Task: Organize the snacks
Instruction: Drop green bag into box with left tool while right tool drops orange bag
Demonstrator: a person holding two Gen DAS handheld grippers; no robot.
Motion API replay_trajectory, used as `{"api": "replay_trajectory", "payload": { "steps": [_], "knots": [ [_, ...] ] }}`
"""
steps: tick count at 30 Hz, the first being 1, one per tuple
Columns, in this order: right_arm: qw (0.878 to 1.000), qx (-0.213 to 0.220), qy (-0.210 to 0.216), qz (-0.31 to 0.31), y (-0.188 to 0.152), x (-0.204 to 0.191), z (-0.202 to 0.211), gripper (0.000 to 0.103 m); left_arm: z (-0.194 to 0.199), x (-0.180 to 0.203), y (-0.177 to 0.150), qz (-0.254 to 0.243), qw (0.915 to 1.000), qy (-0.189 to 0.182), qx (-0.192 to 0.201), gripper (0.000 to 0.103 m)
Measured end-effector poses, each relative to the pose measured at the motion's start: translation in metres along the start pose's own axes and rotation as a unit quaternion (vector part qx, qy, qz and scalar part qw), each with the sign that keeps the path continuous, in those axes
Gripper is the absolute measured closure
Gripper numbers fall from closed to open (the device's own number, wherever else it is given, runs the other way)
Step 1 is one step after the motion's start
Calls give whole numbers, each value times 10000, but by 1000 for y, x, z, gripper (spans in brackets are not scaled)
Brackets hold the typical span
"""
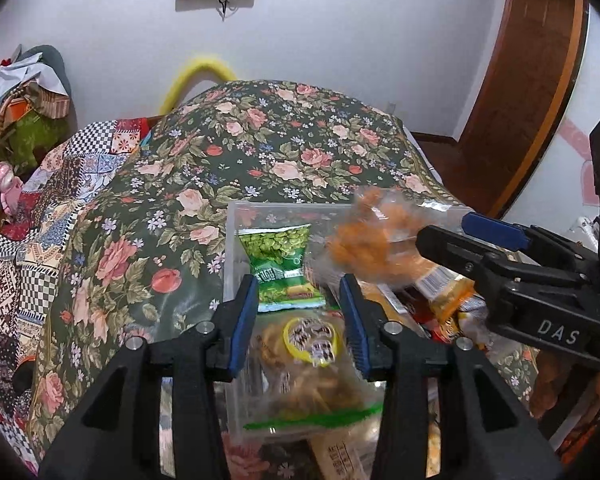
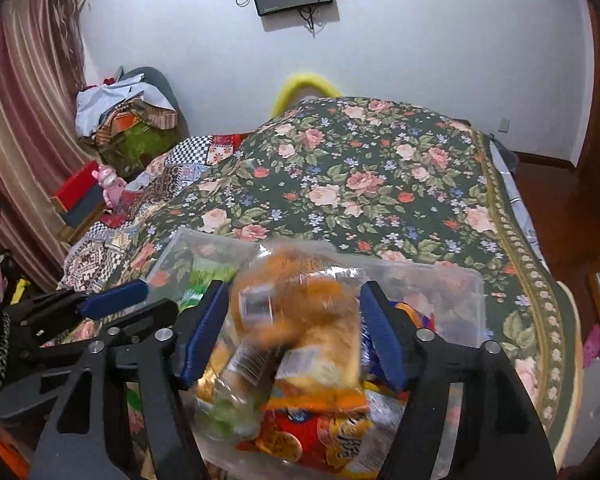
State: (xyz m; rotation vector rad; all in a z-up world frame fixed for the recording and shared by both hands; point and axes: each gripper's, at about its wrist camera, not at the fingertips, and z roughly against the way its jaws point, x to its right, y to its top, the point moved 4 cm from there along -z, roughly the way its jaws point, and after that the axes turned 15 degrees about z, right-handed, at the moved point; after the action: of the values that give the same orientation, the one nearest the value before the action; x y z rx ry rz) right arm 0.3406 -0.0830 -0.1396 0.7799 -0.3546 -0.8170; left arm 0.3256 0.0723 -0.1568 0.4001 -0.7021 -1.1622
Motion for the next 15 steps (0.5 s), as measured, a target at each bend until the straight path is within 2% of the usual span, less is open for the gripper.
{"api": "replay_trajectory", "payload": {
  "steps": [6, 11, 15],
  "knots": [
    [9999, 126, 78, -71, -10, 3, 23, 35, 27, 0, -14, -68, 9999, -76, 63, 58],
    [9997, 125, 191, -105, -33, -5, 46, 33, 48, -2, -32, -128, 9998, -96, 131, 40],
    [9995, 20, 288, -101, -54, -15, 55, 28, 60, -3, -54, -288, 9995, -72, 74, 37]
  ]
}}
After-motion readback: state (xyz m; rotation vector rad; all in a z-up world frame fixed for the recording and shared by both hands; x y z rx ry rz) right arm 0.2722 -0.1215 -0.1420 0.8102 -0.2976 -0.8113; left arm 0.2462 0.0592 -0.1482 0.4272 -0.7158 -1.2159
